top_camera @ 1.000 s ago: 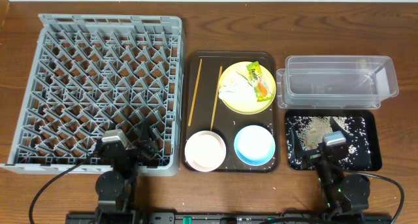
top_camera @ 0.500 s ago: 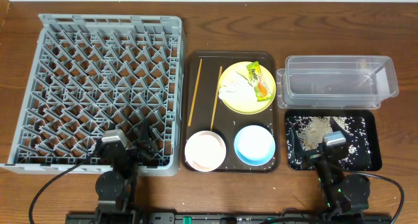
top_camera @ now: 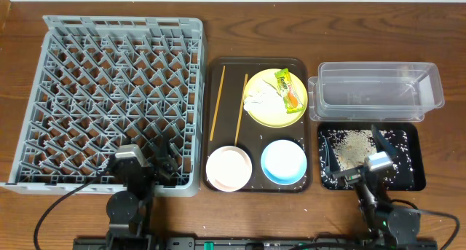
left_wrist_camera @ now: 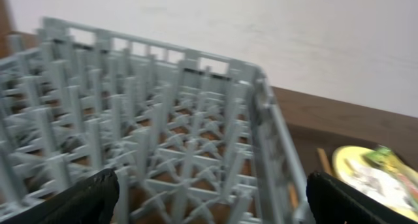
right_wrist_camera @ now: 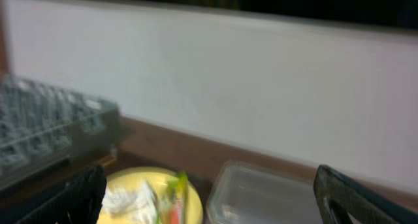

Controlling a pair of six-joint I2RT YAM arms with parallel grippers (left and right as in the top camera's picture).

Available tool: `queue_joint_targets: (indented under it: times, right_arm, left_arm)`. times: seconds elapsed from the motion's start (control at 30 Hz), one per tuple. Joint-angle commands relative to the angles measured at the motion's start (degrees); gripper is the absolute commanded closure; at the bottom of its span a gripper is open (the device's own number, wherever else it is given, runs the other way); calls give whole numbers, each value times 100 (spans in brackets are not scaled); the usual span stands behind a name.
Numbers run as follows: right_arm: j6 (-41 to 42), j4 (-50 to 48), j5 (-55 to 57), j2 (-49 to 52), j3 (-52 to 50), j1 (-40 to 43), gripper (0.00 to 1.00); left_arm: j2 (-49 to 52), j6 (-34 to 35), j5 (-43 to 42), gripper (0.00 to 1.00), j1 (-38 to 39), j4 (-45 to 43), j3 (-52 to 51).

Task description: Sort waste into correct bins and load items into the dishwasher

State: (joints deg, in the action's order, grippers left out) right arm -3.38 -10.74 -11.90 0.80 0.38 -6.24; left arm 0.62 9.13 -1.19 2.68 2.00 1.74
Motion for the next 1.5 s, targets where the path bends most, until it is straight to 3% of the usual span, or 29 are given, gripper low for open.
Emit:
queue_joint_targets:
  times: [0.0, 0.2, 0.37, 0.67, 0.83, 0.97, 1.2, 1.3, 1.47]
  right_arm:
    - [361, -188, -835, -11, 184, 28, 1]
    - [804, 1043, -1027, 586, 1344, 28, 1]
    - [802, 3259, -1261, 2776, 3888, 28, 1]
    - [804, 5364, -1488, 5958, 7025, -173, 1]
    - [953, 5549, -1827, 6957, 7490, -166, 1]
    - [1296, 5018, -2194, 7523, 7495, -367, 1]
    - [1436, 4874, 507, 8795, 7499, -1993, 1]
    - [1644, 4457, 1602, 9556, 7499, -2326, 13]
    - [1663, 3687, 1460, 10483, 7499, -2341, 16]
  left_arm:
    - [-39, -24, -769, 7, -20, -203, 157]
    - [223, -26, -892, 7, -20, 282, 1172]
    - [1851, -28, -1034, 7, -20, 2009, 3228]
    - [4273, -24, -1768, 7, -20, 4017, 5578]
    - [4675, -26, -1937, 7, -20, 4194, 5796]
    - [4734, -28, -1930, 7, -20, 4323, 5794]
    - [4734, -28, -1912, 7, -20, 4555, 5790]
    - [4734, -28, -1912, 7, -20, 4555, 5790]
    - [4734, -28, -1912, 7, -20, 4555, 5790]
